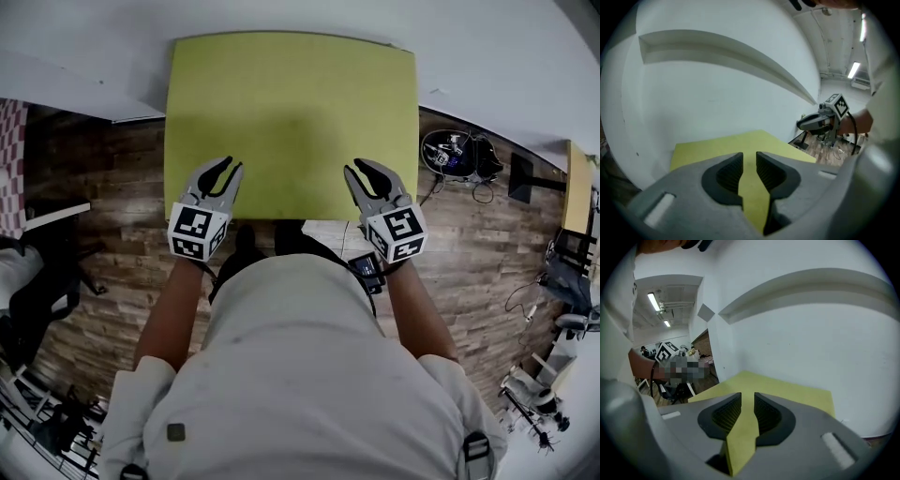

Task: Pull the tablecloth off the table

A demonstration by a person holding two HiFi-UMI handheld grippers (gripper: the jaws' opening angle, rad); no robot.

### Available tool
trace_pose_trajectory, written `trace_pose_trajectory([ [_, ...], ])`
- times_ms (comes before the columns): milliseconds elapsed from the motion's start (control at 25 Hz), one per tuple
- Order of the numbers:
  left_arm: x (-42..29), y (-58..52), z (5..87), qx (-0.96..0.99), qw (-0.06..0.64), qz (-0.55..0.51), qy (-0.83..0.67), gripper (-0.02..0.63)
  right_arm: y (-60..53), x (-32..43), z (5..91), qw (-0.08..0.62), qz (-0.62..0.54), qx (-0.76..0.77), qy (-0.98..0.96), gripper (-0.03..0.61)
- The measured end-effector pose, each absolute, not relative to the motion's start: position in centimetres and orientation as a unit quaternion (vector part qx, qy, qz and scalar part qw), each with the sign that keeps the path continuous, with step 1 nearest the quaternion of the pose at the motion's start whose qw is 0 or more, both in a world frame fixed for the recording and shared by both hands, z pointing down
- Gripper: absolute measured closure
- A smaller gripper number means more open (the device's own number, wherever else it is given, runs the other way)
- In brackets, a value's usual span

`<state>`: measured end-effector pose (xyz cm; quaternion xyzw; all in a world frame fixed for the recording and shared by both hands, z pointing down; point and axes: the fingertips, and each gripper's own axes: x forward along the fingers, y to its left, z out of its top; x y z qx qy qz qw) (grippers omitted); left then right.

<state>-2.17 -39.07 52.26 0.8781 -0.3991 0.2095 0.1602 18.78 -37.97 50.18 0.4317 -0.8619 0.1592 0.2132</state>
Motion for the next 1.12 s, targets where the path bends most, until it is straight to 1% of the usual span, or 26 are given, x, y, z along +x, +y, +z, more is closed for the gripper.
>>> trace_pose_trajectory([
  [80,-1.9,-39.0,54.4,0.872,0.174,0.233,-0.393,0.496,-38.0,19.2,52.4,0.233,0.173,0.416,-0.862,0.464],
  [240,-2.1,-39.0,58.5,0.858,0.182,0.276,-0.392,0.448,-37.6,20.1,57.2,0.281,0.197,0.388,-0.855,0.401],
  [320,-2.8,-38.8,60.5,0.849,0.185,0.292,-0.399,0.433,-37.1,20.6,59.9,0.306,0.211,0.376,-0.849,0.389],
  [440,-4.0,-38.2,63.8,0.832,0.213,0.319,-0.401,0.375,-36.1,21.0,64.0,0.344,0.234,0.359,-0.836,0.335],
  [520,-4.4,-37.8,65.9,0.823,0.229,0.338,-0.395,0.361,-35.6,21.6,66.1,0.361,0.248,0.355,-0.826,0.314],
  [560,-4.6,-37.6,66.8,0.819,0.235,0.348,-0.391,0.343,-35.5,21.8,67.1,0.368,0.253,0.354,-0.822,0.300],
  [760,-5.0,-36.4,70.8,0.803,0.256,0.387,-0.374,0.307,-34.8,22.6,71.1,0.405,0.271,0.351,-0.799,0.239],
  [840,-5.0,-36.1,72.2,0.796,0.266,0.398,-0.369,0.301,-34.3,22.8,72.6,0.424,0.282,0.346,-0.788,0.227],
  [920,-5.2,-36.0,73.4,0.790,0.272,0.411,-0.365,0.278,-33.8,22.7,73.9,0.441,0.292,0.338,-0.779,0.215],
  [1120,-5.3,-35.7,75.5,0.778,0.283,0.435,-0.354,0.261,-32.7,22.3,75.8,0.471,0.293,0.326,-0.766,0.207],
])
